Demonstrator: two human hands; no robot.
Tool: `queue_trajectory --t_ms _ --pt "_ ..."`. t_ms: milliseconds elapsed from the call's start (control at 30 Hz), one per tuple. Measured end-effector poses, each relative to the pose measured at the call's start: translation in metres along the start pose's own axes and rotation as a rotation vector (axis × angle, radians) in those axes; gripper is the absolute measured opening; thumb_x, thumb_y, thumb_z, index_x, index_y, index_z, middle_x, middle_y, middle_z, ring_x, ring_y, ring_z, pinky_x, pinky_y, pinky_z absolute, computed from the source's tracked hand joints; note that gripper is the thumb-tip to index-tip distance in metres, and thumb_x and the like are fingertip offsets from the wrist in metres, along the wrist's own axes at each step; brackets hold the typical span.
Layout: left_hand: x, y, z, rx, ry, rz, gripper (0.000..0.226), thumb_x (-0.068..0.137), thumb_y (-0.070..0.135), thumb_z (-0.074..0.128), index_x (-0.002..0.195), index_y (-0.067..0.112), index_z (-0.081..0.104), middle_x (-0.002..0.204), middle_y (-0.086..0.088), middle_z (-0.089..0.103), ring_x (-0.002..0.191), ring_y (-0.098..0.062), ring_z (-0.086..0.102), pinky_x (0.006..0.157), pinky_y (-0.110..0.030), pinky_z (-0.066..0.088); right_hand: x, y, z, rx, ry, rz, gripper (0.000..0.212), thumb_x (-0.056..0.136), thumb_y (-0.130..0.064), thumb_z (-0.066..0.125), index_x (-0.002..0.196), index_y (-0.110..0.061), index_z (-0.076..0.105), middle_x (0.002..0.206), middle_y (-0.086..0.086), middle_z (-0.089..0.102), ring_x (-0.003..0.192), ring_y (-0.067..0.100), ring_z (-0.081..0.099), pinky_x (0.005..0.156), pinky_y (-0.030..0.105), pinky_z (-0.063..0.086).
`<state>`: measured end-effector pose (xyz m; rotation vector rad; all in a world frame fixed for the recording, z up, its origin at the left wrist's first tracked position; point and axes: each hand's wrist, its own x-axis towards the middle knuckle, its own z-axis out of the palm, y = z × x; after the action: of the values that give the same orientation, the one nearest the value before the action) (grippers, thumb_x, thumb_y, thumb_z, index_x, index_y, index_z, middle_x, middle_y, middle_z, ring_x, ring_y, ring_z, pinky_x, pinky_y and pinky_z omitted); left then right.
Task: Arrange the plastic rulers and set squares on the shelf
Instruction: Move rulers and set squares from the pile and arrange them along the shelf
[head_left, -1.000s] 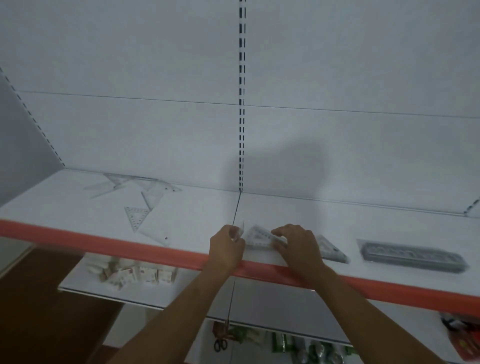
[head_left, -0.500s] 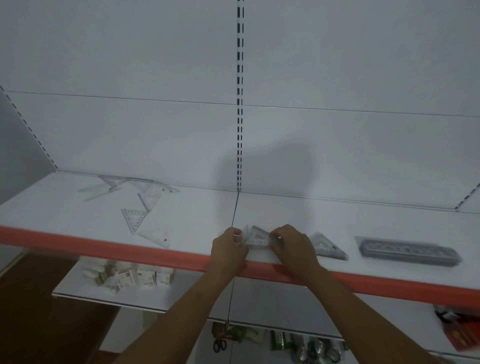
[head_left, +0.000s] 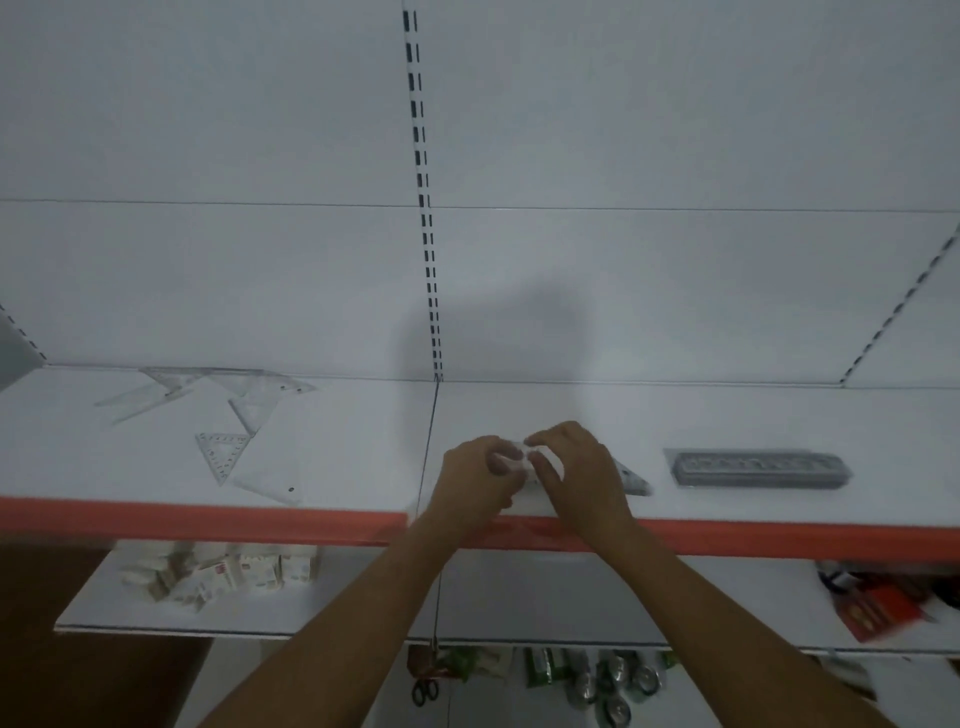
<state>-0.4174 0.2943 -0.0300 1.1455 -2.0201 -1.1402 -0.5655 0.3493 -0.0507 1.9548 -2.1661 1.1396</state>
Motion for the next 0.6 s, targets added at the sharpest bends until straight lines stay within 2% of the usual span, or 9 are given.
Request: queue_trajectory --t_ms 100,200,333,500,600 --pt "0.001 0.006 0.015 -0.037 -0.026 0.0 0.029 0.08 0.02 0.076 0.104 0.018 0.059 0.073 0.001 0.071 0.059 -0.007 0.067 0.059 -0.019 0.054 -0.011 0.011 -0.014 -0.01 -0.002 0.113 0.011 0.092 -0.024 0.057 0.09 -0.017 0.065 0.086 -0.007 0.056 0.081 0.012 0.054 0.074 0.03 0.044" --pt "0.002 0.011 0.029 -0.029 -0.026 0.024 0.04 0.077 0.017 0.077 0.109 0.02 0.052 0.076 0.001 0.067 0.065 -0.009 0.064 0.066 -0.026 0.056 -0.025 0.023 -0.029 -0.036 0.01 0.183 0.012 0.094 -0.021 0.053 0.086 -0.016 0.061 0.08 -0.009 0.051 0.074 0.01 0.049 0.066 0.023 0.036" --pt "0.001 0.018 0.046 0.016 -0.068 0.153 0.05 0.076 0.018 0.078 0.115 0.02 0.047 0.079 0.002 0.063 0.068 -0.011 0.06 0.067 -0.031 0.055 -0.045 0.029 -0.05 -0.086 0.095 0.311 0.014 0.095 -0.021 0.049 0.083 -0.018 0.057 0.076 -0.006 0.052 0.068 0.009 0.048 0.061 0.025 0.034" --pt "-0.001 0.032 0.074 0.019 -0.15 0.214 0.04 0.08 0.019 0.076 0.115 0.018 0.057 0.09 0.005 0.062 0.081 -0.012 0.062 0.079 -0.028 0.053 -0.079 0.029 -0.074 -0.09 0.185 0.438 0.005 0.093 -0.023 0.052 0.094 -0.021 0.056 0.079 -0.009 0.052 0.068 0.004 0.049 0.059 0.022 0.034" --pt "-0.008 0.037 0.095 -0.004 -0.204 0.263 0.036 0.082 0.017 0.072 0.116 0.018 0.06 0.095 0.002 0.064 0.077 -0.008 0.058 0.074 -0.019 0.048 -0.102 0.032 -0.088 -0.139 0.226 0.498 0.015 0.092 -0.026 0.054 0.106 -0.02 0.056 0.082 -0.011 0.052 0.069 0.001 0.049 0.06 0.02 0.037"
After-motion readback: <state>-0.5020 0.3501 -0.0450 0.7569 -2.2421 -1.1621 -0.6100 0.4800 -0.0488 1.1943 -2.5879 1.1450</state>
